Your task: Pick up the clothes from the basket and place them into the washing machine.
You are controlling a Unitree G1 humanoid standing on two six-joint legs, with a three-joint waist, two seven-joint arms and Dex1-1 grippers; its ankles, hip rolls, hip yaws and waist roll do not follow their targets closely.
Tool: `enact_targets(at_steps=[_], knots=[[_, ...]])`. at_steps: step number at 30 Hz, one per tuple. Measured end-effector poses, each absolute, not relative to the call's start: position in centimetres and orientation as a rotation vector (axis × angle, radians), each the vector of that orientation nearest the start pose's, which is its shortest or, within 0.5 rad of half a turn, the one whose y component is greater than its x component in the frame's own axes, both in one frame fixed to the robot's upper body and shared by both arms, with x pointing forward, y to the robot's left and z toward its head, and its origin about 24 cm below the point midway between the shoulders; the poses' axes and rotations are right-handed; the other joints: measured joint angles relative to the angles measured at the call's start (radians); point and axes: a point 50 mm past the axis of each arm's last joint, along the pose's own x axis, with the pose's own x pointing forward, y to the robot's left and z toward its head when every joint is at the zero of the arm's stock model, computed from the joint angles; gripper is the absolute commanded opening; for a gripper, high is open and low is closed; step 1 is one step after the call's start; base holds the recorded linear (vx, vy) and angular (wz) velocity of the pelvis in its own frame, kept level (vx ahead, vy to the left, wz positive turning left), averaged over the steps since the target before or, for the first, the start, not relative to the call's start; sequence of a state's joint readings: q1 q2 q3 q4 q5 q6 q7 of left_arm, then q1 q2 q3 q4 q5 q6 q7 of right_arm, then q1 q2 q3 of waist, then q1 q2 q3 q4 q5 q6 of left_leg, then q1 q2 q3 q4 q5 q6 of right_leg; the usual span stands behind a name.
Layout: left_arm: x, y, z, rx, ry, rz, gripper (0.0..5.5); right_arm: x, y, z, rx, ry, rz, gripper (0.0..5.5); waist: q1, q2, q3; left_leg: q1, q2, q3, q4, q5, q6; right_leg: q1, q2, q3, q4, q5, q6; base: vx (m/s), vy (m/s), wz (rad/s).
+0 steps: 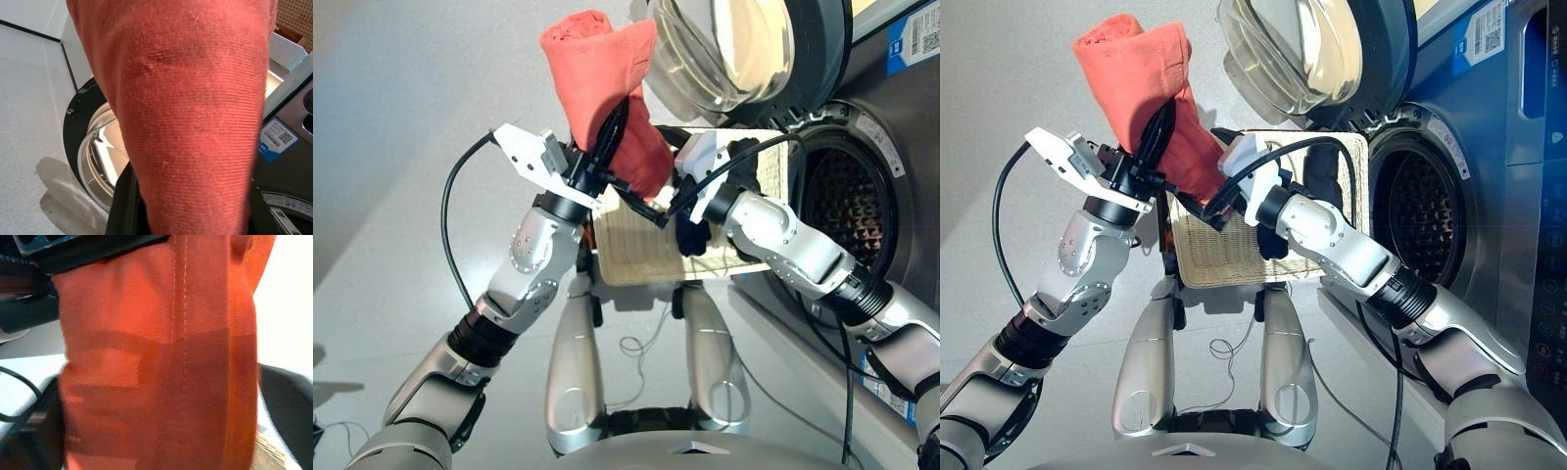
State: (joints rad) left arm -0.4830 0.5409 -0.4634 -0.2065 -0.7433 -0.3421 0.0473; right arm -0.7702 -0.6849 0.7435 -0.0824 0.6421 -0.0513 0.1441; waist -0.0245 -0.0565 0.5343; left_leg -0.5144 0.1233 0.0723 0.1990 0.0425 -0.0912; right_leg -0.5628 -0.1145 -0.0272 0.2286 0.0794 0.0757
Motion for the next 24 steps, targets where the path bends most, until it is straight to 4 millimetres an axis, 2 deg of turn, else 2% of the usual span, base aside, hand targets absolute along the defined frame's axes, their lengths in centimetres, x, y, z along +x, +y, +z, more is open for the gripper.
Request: enact_targets(at_steps=[2, 5, 21, 22, 23, 24], knots=[[27.36, 10.51, 20.61, -0.248, -0.649, -0.606, 0.00, 29.42, -6.36, 18.68, -0.284, -0.357, 0.953, 0.41, 0.000, 0.000, 0.000, 0.000, 0.000, 0.000, 0.001, 0.000, 0.000, 0.000, 0.000, 0.000, 0.001, 0.000, 0.000, 0.000, 0.000, 0.000], [27.37, 10.53, 20.67, -0.246, -0.650, -0.607, 0.00, 29.39, -6.23, 18.69, -0.283, -0.360, 0.956, 0.00, 0.000, 0.000, 0.000, -0.001, 0.000, -0.001, 0.003, 0.000, 0.000, 0.000, 0.000, 0.000, 0.001, 0.000, 0.000, 0.000, 0.000, 0.000], [27.39, 10.58, 20.65, -0.242, -0.648, -0.606, 0.00, 29.40, -6.20, 18.71, -0.339, -0.388, 0.940, 0.00, 0.000, 0.000, 0.000, -0.009, 0.000, -0.001, 0.005, 0.000, 0.000, -0.007, 0.000, 0.000, 0.003, 0.000, 0.000, 0.000, 0.000, 0.000], [27.39, 10.58, 20.65, -0.242, -0.648, -0.606, 2.14, 29.39, -6.18, 18.69, -0.339, -0.390, 0.938, 0.00, 0.000, 0.000, 0.000, -0.009, 0.000, -0.001, 0.005, 0.000, 0.000, -0.007, 0.000, 0.000, 0.003, 0.000, 0.000, 0.000, 0.000, 0.000], [27.39, 10.58, 20.65, -0.241, -0.648, -0.607, 5.50, 29.40, -6.17, 18.69, -0.339, -0.394, 0.931, 0.00, 0.000, 0.000, 0.000, -0.009, 0.000, -0.001, 0.005, 0.000, 0.000, -0.007, 0.000, 0.000, 0.003, 0.000, 0.000, 0.000, 0.000, 0.000], [27.38, 10.58, 20.63, -0.241, -0.647, -0.607, 5.50, 29.45, -6.30, 18.69, -0.334, -0.398, 0.916, 0.00, 0.000, 0.000, 0.000, -0.009, 0.000, -0.002, 0.005, 0.000, 0.000, -0.007, 0.000, 0.000, 0.003, 0.000, 0.000, 0.000, 0.000, 0.000]])
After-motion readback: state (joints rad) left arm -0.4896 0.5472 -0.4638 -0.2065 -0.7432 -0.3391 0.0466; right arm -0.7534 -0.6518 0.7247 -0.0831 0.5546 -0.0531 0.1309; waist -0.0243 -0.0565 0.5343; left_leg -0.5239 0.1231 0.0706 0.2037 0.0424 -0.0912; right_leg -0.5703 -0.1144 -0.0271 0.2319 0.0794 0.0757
